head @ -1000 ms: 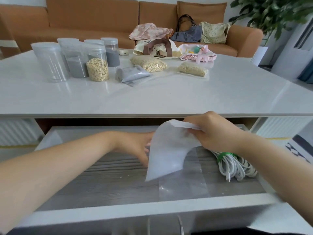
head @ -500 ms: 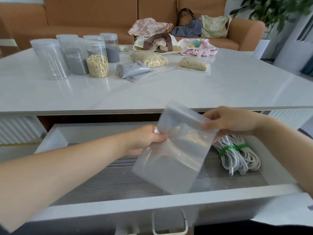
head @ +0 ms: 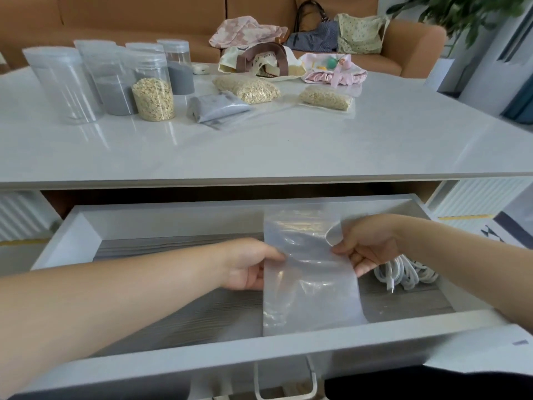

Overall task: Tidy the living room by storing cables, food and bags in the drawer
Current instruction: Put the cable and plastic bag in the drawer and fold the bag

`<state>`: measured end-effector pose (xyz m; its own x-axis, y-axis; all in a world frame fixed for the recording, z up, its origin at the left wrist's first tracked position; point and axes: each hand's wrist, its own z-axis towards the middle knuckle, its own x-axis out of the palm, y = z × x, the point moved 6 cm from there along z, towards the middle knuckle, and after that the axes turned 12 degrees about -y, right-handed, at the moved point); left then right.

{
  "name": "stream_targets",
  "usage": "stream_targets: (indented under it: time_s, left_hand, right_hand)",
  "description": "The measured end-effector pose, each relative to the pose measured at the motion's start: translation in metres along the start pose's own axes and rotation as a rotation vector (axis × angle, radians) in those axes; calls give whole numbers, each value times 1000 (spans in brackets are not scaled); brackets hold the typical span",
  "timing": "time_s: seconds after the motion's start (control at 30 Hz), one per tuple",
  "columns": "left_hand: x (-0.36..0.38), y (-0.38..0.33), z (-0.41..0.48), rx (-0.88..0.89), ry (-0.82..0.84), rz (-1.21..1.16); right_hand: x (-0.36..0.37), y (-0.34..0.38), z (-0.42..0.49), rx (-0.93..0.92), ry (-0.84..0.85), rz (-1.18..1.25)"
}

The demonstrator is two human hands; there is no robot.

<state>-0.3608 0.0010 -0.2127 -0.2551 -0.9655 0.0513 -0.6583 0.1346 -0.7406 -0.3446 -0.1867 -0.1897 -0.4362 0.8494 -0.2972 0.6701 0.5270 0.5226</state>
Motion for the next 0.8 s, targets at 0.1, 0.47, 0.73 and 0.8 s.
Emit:
stream_targets:
  time_s: [0.1, 0.47, 0.73, 0.8]
  left_hand:
    - [-9, -3, 4, 16, -68, 59]
    - [-7, -1, 11, 166, -189, 574]
    - [-2, -20, 9, 598, -391, 1413]
    - [2, -30, 2, 723, -435, 1497]
  right_hand:
    - [-1, -7, 10, 35, -47, -56]
    - [-2, -1, 22, -138, -369, -375]
    - [8, 16, 5, -311, -588, -1141]
    - [12, 27, -3, -405, -689, -1261]
